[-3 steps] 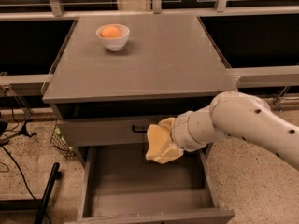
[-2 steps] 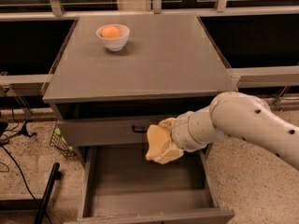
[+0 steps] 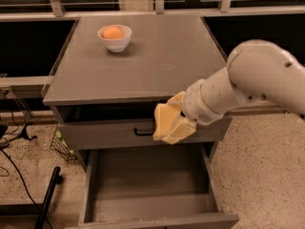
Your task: Pick sponge from middle drawer and place on counter
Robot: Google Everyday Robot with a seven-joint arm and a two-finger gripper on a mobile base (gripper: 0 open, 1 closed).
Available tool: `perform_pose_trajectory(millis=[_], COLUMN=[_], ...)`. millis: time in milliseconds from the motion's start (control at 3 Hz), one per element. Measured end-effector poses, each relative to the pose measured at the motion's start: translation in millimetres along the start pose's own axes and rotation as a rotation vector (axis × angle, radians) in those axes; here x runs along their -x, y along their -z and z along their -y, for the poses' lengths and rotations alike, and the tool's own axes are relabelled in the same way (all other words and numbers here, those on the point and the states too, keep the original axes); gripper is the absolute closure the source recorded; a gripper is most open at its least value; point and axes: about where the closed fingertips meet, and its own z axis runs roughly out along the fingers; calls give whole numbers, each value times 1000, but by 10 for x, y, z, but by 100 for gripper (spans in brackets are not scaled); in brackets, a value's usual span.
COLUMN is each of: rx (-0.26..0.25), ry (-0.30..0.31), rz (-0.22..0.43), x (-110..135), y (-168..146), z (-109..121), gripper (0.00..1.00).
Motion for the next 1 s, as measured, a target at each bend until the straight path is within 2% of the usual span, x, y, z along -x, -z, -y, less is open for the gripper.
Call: perform_pose_trajectory(millis=[333, 667, 1000], rx=[-5, -39, -88], ry=[11, 9, -14], rz=[-35, -10, 54], x=[263, 326, 339], y=[467, 446, 206], z=[351, 640, 940], gripper=[100, 100, 100])
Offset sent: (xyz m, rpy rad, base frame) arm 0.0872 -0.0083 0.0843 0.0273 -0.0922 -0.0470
